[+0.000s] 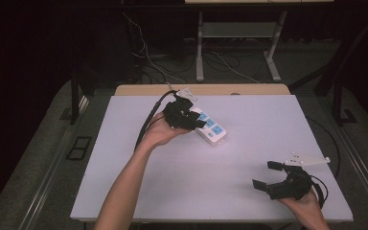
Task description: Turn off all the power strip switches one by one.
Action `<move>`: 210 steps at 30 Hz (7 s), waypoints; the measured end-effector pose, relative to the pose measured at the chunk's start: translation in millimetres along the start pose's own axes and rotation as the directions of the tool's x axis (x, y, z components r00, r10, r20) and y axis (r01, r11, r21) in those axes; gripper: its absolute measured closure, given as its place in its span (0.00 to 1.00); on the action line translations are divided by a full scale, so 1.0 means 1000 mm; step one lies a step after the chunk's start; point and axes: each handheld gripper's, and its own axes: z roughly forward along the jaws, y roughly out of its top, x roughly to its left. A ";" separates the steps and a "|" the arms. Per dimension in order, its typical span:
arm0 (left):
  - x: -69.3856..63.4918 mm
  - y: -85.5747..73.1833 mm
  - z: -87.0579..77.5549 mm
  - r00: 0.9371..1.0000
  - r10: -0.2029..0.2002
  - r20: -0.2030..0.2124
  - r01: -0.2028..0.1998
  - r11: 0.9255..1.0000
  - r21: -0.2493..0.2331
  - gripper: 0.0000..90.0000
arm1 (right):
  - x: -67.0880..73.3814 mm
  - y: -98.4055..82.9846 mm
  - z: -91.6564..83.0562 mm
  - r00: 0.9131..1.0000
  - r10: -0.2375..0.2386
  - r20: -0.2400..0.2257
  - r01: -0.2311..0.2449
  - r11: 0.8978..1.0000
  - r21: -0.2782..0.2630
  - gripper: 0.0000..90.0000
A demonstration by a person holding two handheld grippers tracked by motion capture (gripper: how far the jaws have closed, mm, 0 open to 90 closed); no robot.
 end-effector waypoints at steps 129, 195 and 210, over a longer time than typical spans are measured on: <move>0.021 -0.019 0.101 0.991 -0.130 0.021 0.125 0.981 0.151 0.99 | -0.006 0.000 -0.011 1.000 -0.015 0.011 0.016 1.000 -0.027 0.01; 0.055 -0.013 0.085 0.990 -0.134 -0.050 0.140 0.981 0.132 0.99 | -0.008 0.000 -0.010 1.000 -0.014 0.012 0.015 1.000 -0.023 0.01; 0.052 -0.021 0.096 0.990 -0.131 -0.048 0.137 0.978 0.158 0.99 | -0.007 0.000 -0.009 1.000 -0.018 0.009 0.018 1.000 -0.016 0.01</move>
